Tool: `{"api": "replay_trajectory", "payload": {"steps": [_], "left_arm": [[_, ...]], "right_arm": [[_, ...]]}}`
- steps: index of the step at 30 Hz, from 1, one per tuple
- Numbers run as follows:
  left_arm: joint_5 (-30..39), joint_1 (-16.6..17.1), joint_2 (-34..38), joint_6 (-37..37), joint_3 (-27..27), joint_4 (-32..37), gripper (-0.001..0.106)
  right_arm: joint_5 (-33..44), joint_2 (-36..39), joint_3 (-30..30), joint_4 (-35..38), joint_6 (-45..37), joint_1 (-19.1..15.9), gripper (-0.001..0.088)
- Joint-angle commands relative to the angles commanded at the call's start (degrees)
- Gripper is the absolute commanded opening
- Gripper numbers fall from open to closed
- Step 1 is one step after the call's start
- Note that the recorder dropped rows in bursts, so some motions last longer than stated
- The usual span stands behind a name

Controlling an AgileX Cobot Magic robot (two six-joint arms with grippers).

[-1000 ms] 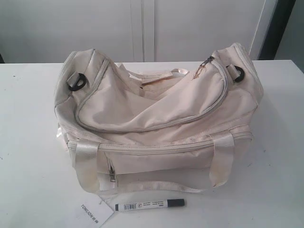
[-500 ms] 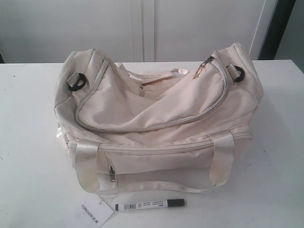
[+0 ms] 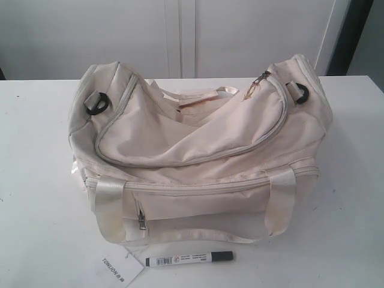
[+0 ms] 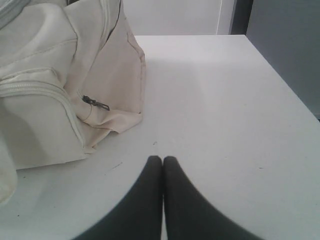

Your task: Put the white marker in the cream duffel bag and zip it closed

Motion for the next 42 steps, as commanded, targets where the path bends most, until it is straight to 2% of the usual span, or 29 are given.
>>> {"api": "replay_trajectory", "payload": {"steps": [11, 23, 42], "left_arm": [[0.0, 0.0, 0.0, 0.0, 0.0, 0.0, 0.000], [0.0, 0.0, 0.0, 0.0, 0.0, 0.0, 0.000], [0.0, 0.0, 0.0, 0.0, 0.0, 0.0, 0.000]], "right_arm": [[0.0, 0.0, -0.9, 0.0, 0.0, 0.0, 0.0000], [-0.7, 0.0, -7.3, 0.0, 0.0, 0.0, 0.0000], [-1.0, 0.0, -7.3, 0.0, 0.0, 0.0, 0.0000]]}}
